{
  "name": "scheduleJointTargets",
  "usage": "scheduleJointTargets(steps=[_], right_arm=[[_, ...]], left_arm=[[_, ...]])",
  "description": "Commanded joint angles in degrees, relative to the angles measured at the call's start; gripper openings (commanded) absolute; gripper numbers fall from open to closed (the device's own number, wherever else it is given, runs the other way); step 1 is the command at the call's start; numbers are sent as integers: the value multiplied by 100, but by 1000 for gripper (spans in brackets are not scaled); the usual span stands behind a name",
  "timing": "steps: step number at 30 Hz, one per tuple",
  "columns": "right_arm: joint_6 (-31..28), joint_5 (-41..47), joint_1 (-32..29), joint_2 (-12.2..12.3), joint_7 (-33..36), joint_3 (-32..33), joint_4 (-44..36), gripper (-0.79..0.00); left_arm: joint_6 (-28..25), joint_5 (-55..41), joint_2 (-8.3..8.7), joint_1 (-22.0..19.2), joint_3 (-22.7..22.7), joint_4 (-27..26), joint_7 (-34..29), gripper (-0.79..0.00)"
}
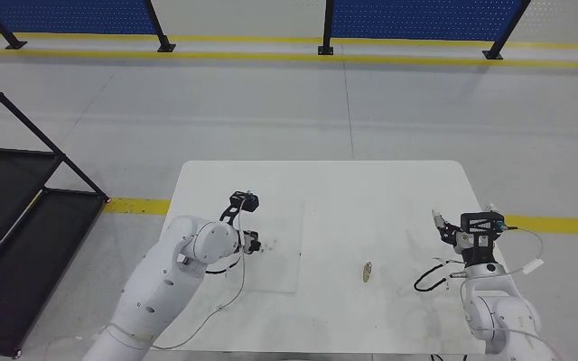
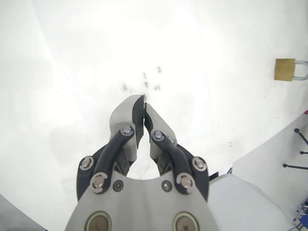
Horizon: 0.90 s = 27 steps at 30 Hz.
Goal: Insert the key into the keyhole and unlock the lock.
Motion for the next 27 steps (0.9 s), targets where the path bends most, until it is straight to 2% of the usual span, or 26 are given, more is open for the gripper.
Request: scheduleJointTargets(steps=[1, 6, 10, 14, 20, 25, 27], right_arm=[[0, 0, 0, 0, 0, 0, 0, 0], [0, 0, 0, 0, 0, 0, 0, 0], [0, 0, 0, 0, 0, 0, 0, 0], [0, 0, 0, 0, 0, 0, 0, 0], [0, 0, 0, 0, 0, 0, 0, 0], [0, 0, 0, 0, 0, 0, 0, 0], [0, 0, 0, 0, 0, 0, 0, 0]], left_arm=[[-66, -132, 21, 206, -149, -309, 189, -785], [-577, -1297, 68, 735, -825, -654, 756, -785], [-1259, -2693, 103, 1012, -1441, -435, 898, -785], [-1981, -4301, 137, 1090, -1964, 87, 692, -785], [-2924, -6130, 205, 910, -2367, 1145, -144, -785], [-3199, -7312, 231, 450, -2317, 2312, -872, -785], [-3027, -7745, 240, 154, -2176, 2621, -1045, -785]])
